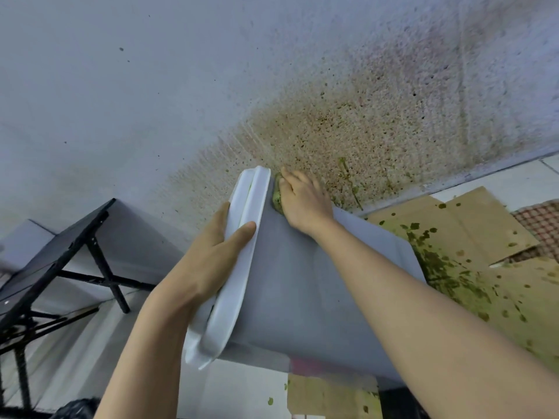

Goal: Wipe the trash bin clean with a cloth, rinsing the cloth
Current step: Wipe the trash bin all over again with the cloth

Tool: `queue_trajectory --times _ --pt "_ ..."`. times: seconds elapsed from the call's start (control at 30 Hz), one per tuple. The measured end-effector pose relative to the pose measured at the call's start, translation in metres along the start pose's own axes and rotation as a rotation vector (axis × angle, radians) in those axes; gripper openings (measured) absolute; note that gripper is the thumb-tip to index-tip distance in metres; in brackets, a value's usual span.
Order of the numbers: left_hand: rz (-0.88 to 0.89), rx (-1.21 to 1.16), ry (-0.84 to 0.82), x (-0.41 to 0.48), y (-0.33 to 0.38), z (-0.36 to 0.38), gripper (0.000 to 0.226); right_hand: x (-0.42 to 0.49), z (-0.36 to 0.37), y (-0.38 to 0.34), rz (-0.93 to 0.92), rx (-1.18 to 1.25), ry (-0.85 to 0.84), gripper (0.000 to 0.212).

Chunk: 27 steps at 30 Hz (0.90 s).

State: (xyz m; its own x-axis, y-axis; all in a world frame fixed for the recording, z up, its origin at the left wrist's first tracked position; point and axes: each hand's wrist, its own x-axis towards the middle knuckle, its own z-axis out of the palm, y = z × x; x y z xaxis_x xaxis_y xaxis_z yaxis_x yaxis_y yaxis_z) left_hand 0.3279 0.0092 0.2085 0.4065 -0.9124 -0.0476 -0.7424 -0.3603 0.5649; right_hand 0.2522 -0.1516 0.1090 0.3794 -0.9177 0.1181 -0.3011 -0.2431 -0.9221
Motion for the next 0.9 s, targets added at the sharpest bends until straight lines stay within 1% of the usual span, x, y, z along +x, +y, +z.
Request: queue_trajectory --times 0.03,0.1,0.27,0.37,0.5,0.57,0.63,0.7,0.77,0.83,0.9 --pt "-0.008 -0.008 0.0 -0.004 0.001 0.0 0.059 -0.004 0.002 0.005 -0.004 -0.005 0.006 0.05" --pt "-0.026 -0.007 -0.008 -0.009 -0.001 -0.003 0.057 -0.016 0.005 0.021 0.014 -0.023 0.016 0.05" --pt "-0.058 -0.001 -0.024 -0.01 -0.005 -0.008 0.067 -0.041 -0.004 0.079 0.111 -0.078 0.026 0.051" --pt "-0.054 0.001 -0.016 -0.012 0.001 -0.003 0.059 -0.046 -0.015 0.115 0.169 -0.073 0.025 0.051" --pt "-0.046 0.006 -0.012 -0.013 0.008 0.001 0.057 -0.047 -0.026 0.162 0.275 -0.074 0.042 0.051" --pt "-0.043 -0.005 -0.013 -0.014 0.01 0.002 0.056 -0.044 -0.024 0.174 0.33 -0.075 0.059 0.052" --pt "-0.045 -0.01 -0.019 -0.014 0.01 0.002 0.061 -0.041 -0.018 0.17 0.367 -0.082 0.104 0.055" --pt "-0.049 -0.016 -0.022 -0.014 0.01 0.001 0.068 -0.043 -0.012 0.14 0.325 -0.073 0.177 0.054" --pt "-0.044 -0.011 -0.021 -0.013 0.011 0.002 0.072 -0.047 -0.006 0.09 0.155 -0.038 0.21 0.047" --pt "-0.026 0.013 -0.016 -0.012 0.012 0.004 0.073 -0.055 -0.001 0.036 -0.055 -0.003 0.175 0.048" --pt "-0.014 0.015 -0.008 -0.011 0.013 0.005 0.067 -0.064 0.003 0.008 -0.157 0.039 0.096 0.052"
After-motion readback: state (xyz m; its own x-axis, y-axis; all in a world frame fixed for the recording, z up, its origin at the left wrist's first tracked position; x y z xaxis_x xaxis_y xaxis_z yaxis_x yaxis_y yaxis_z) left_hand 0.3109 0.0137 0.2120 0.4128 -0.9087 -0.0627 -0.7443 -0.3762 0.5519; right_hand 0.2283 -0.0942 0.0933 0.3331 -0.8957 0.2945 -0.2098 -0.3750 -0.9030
